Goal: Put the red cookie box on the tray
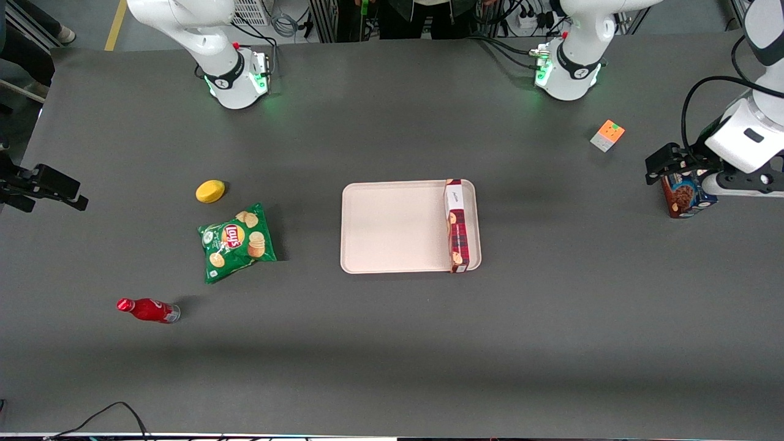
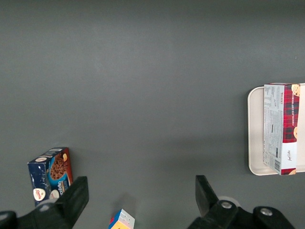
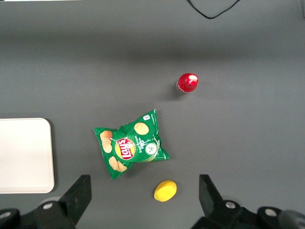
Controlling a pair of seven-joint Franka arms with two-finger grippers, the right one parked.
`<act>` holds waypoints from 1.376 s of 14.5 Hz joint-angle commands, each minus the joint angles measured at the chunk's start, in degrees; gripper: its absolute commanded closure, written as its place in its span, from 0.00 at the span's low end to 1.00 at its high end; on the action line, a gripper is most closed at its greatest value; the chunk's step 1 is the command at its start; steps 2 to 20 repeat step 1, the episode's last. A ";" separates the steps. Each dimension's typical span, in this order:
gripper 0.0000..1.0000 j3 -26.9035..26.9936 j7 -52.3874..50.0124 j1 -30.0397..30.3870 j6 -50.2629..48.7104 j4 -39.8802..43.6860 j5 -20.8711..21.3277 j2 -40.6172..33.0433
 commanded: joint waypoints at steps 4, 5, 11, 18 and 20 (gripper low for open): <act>0.00 1.74 0.80 -1.21 2.52 -4.18 -0.90 -3.81; 0.00 1.74 0.80 -1.21 2.52 -4.18 -0.90 -3.81; 0.00 1.74 0.80 -1.21 2.52 -4.18 -0.90 -3.81; 0.00 1.74 0.80 -1.21 2.52 -4.18 -0.90 -3.81; 0.00 1.74 0.80 -1.21 2.52 -4.18 -0.90 -3.81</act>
